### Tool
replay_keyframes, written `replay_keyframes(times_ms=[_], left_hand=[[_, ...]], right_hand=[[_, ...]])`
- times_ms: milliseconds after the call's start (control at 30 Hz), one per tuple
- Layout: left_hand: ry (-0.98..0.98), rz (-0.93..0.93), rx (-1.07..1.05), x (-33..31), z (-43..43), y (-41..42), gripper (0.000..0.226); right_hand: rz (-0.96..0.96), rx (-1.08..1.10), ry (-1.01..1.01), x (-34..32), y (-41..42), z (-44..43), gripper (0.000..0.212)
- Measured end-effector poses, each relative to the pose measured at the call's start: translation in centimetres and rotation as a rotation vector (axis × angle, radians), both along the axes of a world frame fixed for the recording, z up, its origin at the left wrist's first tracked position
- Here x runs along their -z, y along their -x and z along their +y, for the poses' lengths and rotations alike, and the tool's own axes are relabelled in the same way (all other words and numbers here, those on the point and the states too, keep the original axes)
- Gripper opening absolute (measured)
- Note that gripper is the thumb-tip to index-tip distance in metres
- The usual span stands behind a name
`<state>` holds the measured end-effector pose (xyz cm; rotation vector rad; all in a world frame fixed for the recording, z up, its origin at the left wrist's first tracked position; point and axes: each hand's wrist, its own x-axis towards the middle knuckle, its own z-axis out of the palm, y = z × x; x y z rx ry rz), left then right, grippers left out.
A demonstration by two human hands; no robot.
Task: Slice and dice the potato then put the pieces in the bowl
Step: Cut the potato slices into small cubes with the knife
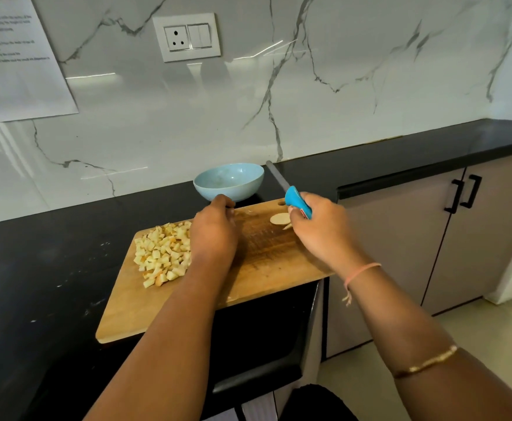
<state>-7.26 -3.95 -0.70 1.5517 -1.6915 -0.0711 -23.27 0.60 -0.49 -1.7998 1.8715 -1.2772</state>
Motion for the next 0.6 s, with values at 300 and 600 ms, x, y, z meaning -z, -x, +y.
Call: replay_keyframes(times_ms=[300, 600], left_hand=[[-0.163, -0.57, 0.228, 0.6, -1.7, 5.0, 0.052], [-0.342, -0.497, 0.233, 0.9, -3.8, 5.8, 0.066]], right_hand=[[-0.21, -0.063, -0.056, 1.8, 0.7, -2.1, 0.029], [-0.24, -0.098, -0.048, 2.3, 0.8, -2.4, 0.02]])
